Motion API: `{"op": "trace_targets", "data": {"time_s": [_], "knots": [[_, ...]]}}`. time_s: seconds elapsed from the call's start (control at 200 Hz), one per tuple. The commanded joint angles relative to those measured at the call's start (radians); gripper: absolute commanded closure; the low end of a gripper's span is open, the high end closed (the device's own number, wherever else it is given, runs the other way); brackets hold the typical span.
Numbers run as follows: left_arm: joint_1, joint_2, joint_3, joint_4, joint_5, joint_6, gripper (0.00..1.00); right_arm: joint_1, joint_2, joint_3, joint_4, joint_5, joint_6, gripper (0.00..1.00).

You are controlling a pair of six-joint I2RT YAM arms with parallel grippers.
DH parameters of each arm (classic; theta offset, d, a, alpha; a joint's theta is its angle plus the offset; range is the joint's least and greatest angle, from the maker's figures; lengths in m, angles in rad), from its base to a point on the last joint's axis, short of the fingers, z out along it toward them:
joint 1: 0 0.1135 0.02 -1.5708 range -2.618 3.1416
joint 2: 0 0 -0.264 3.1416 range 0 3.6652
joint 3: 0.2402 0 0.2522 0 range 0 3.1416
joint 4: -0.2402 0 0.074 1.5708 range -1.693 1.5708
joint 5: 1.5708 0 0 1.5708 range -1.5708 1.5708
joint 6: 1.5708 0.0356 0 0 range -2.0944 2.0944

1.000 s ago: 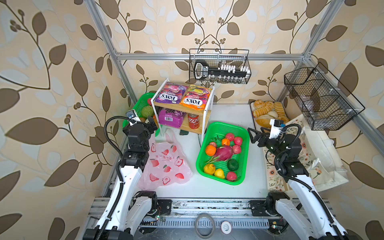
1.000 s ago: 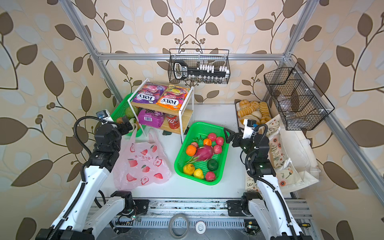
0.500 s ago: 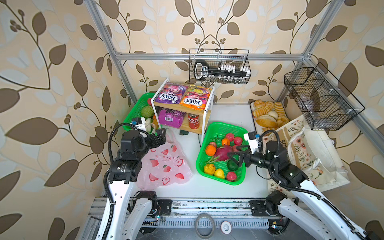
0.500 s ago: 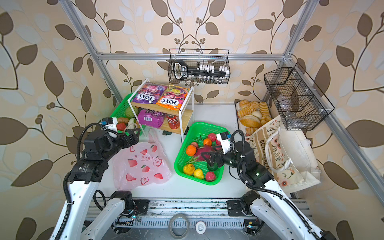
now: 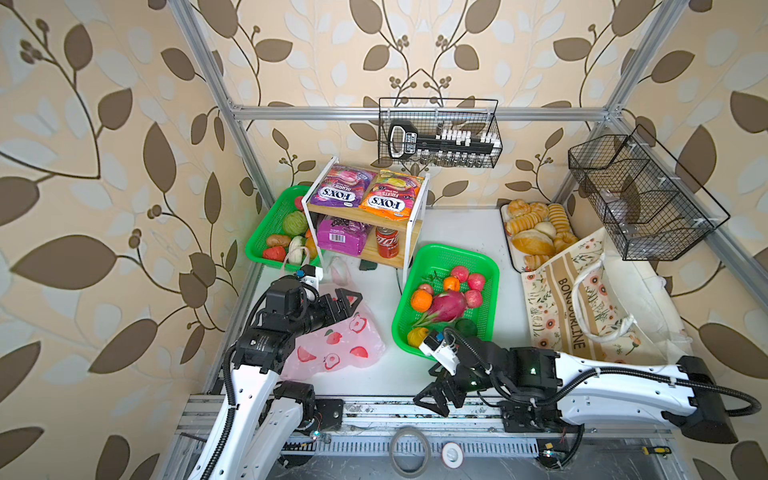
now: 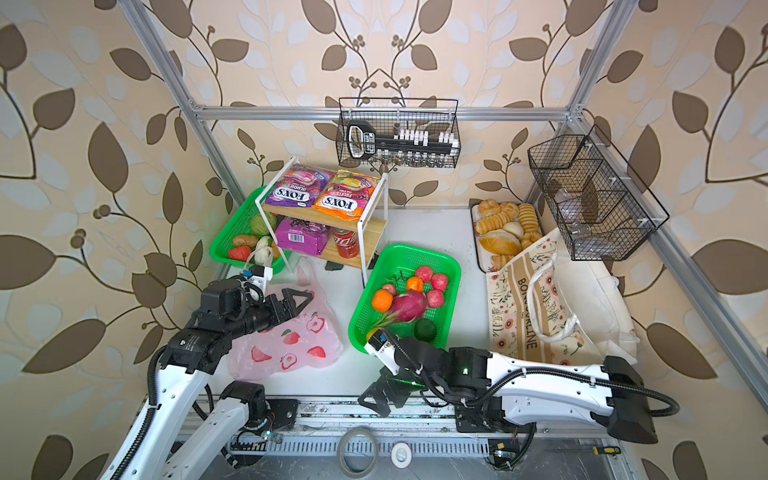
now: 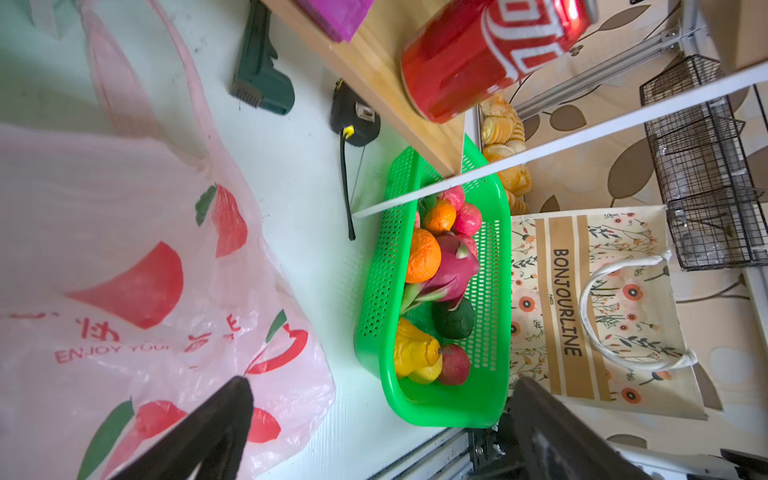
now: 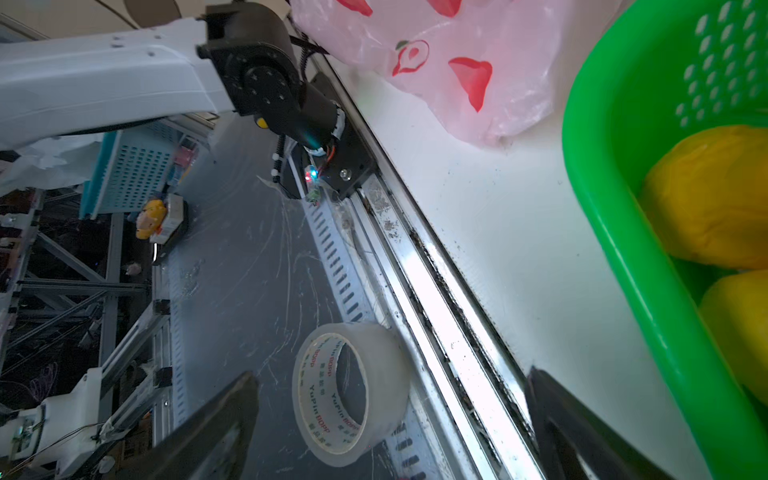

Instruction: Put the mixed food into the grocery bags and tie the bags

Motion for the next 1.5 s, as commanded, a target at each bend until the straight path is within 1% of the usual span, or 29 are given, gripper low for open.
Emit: {"op": "trace_targets", "data": {"time_s": [0.0, 0.045, 0.115, 0.21, 0.32, 0.44, 0.565, 0.6, 0.705, 0.78, 0.87, 0.955, 1.03, 1.19, 1.265, 1.31, 1.385, 1.445, 1.495], "knots": [[-0.01, -0.02, -0.031, -0.03, 0.009, -0.045, 0.01, 0.0, 0.025, 0.003, 0.055, 0.069, 0.04, 0.0], [-0.01, -0.019, -0.037, -0.036, -0.004, -0.051, 0.01, -0.006, 0.037, 0.0, 0.058, 0.079, 0.033, 0.0], [-0.01, -0.011, -0.037, -0.041, -0.026, -0.047, 0.01, -0.024, 0.053, 0.002, 0.035, 0.132, 0.034, 0.0], [-0.01, 0.01, -0.03, -0.036, -0.042, -0.043, 0.01, -0.074, 0.077, -0.006, 0.02, 0.163, 0.035, 0.0], [-0.01, 0.044, -0.01, -0.029, -0.046, -0.036, 0.01, -0.144, 0.093, -0.022, 0.015, 0.219, 0.04, 0.0], [-0.01, 0.075, 0.011, -0.027, -0.052, -0.021, 0.01, -0.226, 0.107, -0.032, 0.04, 0.244, 0.014, 0.0], [-0.01, 0.092, 0.013, -0.013, -0.058, -0.018, 0.01, -0.337, 0.141, -0.028, 0.068, 0.264, -0.021, 0.0], [-0.01, 0.094, 0.012, -0.007, -0.058, -0.019, 0.01, -0.379, 0.153, -0.023, 0.082, 0.251, -0.032, 0.0], [-0.01, 0.099, 0.006, 0.006, -0.057, -0.024, 0.01, -0.485, 0.206, -0.003, 0.158, 0.162, -0.091, 0.0], [-0.01, 0.105, 0.001, 0.004, -0.058, -0.023, 0.01, -0.544, 0.266, 0.041, 0.157, 0.152, -0.13, 0.0], [-0.01, 0.106, 0.001, -0.008, -0.057, -0.017, 0.01, -0.623, 0.344, 0.109, 0.119, 0.174, -0.188, 0.0], [-0.011, 0.103, -0.005, -0.012, -0.057, -0.012, 0.01, -0.71, 0.411, 0.149, 0.146, 0.116, -0.202, 0.0], [-0.012, 0.107, -0.006, -0.011, -0.061, -0.011, 0.01, -0.761, 0.465, 0.196, 0.157, 0.077, -0.215, 0.0], [-0.012, 0.115, 0.009, -0.012, -0.072, -0.004, 0.01, -0.825, 0.566, 0.312, 0.128, 0.069, -0.241, 0.0], [-0.012, 0.119, 0.014, -0.016, -0.082, -0.002, 0.01, -0.84, 0.581, 0.364, 0.082, 0.071, -0.235, 0.0], [-0.012, 0.122, 0.02, -0.025, -0.091, 0.0, 0.01, -0.838, 0.558, 0.373, 0.071, 0.063, -0.235, 0.0], [-0.012, 0.121, 0.027, -0.049, -0.115, 0.005, 0.01, -0.823, 0.47, 0.356, 0.088, 0.029, -0.225, 0.0], [-0.012, 0.115, 0.022, -0.058, -0.139, 0.003, 0.01, -0.791, 0.396, 0.321, 0.14, -0.016, -0.224, 0.0], [-0.012, 0.111, 0.011, -0.052, -0.153, -0.001, 0.01, -0.745, 0.354, 0.298, 0.192, -0.044, -0.207, 0.0]]}}
